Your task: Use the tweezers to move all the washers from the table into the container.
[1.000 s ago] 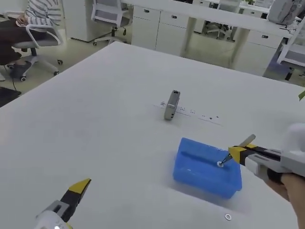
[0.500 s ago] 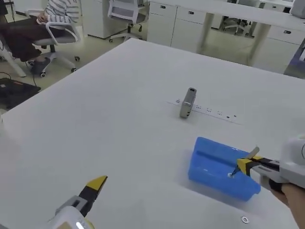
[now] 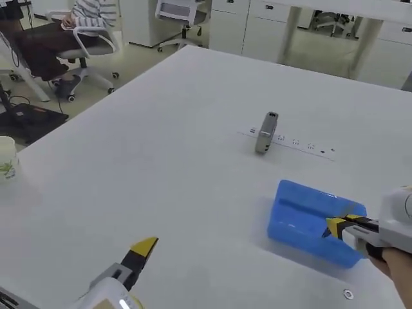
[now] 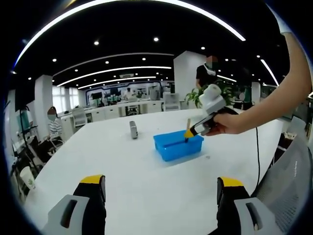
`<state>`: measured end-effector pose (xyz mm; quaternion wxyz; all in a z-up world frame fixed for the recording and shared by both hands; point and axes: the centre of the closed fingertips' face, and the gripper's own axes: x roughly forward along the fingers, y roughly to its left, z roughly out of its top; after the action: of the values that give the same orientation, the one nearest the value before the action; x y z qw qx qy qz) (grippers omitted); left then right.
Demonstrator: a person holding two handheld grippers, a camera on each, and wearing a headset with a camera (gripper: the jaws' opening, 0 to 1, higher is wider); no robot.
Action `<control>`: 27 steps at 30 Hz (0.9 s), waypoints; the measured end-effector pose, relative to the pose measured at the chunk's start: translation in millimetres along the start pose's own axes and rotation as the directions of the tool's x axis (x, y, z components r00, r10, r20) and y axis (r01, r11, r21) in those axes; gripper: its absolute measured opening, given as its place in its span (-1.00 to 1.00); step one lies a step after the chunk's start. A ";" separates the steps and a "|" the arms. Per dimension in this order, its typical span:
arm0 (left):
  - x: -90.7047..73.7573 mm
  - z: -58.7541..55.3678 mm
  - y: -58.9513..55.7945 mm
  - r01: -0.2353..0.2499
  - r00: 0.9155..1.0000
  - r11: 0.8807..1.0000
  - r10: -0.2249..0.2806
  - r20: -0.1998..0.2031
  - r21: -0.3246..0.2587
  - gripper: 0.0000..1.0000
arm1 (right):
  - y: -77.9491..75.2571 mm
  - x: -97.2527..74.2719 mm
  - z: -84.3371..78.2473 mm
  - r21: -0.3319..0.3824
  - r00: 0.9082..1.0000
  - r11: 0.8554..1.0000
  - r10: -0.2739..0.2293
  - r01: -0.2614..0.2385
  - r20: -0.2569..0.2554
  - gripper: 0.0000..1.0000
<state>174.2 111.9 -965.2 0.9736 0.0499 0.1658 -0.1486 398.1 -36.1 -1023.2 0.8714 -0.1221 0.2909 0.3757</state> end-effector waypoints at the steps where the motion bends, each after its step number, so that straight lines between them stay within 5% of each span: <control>1: 0.2 -1.3 0.5 -0.002 1.000 1.000 0.002 -0.007 -0.001 0.94 | -0.1 0.7 -0.8 -0.001 1.000 1.000 0.001 -0.001 0.000 -0.97; 27: 2.8 -10.4 -3.6 0.016 0.998 1.000 -0.015 -0.058 0.027 0.88 | -2.7 -8.0 -2.6 -0.046 1.000 0.999 0.000 0.000 0.001 -0.94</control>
<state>172.4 109.2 -976.0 0.9665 0.0662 0.1922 -0.1569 394.6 -43.8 -1020.5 0.8686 -0.1418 0.2818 0.3822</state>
